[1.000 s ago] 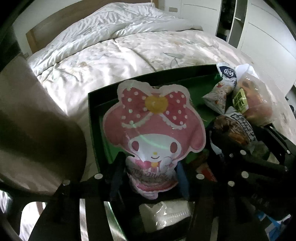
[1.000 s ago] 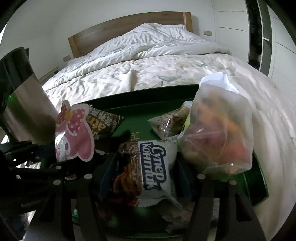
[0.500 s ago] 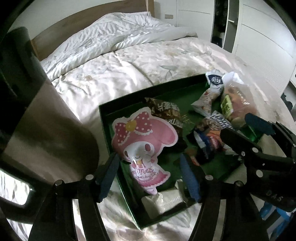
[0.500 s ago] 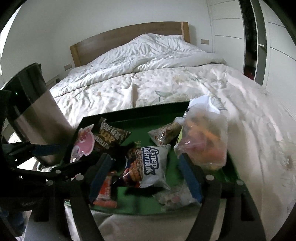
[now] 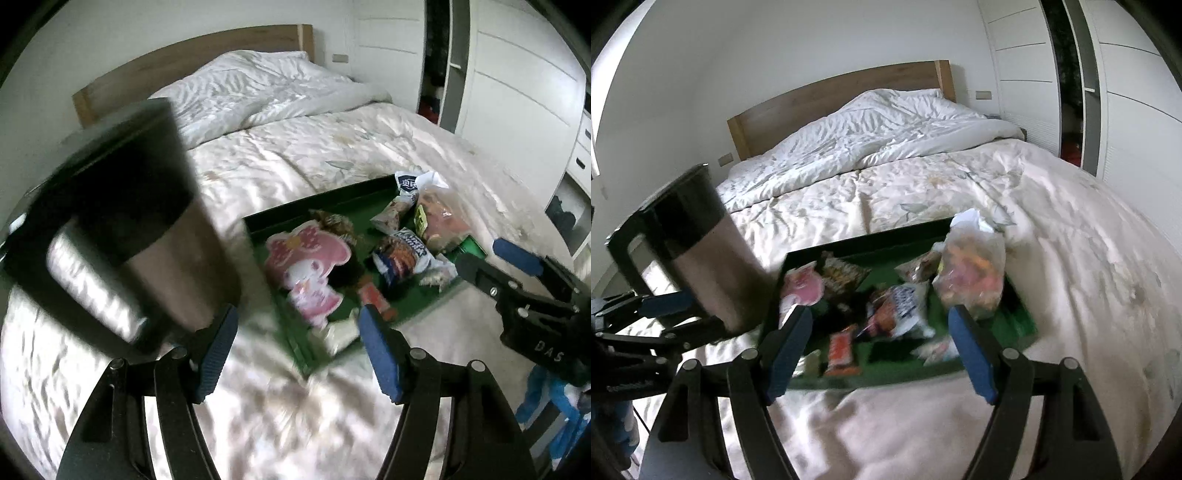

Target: Organize snacks

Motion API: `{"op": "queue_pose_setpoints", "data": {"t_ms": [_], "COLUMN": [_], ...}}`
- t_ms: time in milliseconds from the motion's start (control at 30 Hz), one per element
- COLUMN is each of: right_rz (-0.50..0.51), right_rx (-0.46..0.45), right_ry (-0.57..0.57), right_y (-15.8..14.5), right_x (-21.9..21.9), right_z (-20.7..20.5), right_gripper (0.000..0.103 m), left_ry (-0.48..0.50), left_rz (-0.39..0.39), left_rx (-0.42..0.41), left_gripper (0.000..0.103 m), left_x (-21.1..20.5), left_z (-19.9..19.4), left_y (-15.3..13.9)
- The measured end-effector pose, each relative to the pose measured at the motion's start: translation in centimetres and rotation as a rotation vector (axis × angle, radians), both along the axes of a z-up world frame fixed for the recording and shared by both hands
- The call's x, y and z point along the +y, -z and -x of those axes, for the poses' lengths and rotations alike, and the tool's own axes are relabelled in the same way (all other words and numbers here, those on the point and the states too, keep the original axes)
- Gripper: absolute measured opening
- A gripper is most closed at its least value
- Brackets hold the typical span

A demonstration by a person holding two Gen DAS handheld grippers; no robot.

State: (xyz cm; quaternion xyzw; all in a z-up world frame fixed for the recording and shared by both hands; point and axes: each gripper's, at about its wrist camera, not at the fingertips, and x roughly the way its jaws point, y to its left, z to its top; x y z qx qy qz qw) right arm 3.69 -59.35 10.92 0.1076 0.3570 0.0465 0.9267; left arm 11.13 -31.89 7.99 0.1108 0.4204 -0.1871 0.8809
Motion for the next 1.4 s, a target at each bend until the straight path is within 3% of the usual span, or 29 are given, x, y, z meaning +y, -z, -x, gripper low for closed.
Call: {"op": "queue_pose_setpoints", "data": {"t_ms": [267, 500, 833, 1400], "right_rz": [-0.018, 0.027, 0.102, 0.172], "right_rx": [-0.016, -0.022, -0.017, 0.012], "right_ry": [-0.013, -0.046, -0.071, -0.067], "right_y": [-1.9, -3.4, -4.2, -3.7], "right_x": [4.6, 7.6, 10.1, 11.0], "right_z": [4.2, 7.2, 9.3, 8.8], "right_gripper": [0.103, 0.103, 0.103, 0.103], "left_ry": [-0.109, -0.157, -0.113, -0.078], "left_rz": [-0.03, -0.01, 0.025, 0.047], "left_rx": [-0.003, -0.008, -0.034, 0.001], "left_gripper": [0.063, 0.063, 0.063, 0.063], "left_x": [6.0, 9.6, 11.1, 11.8], "left_z": [4.2, 6.9, 8.5, 7.7], "left_y": [-0.9, -0.9, -1.8, -0.5]}}
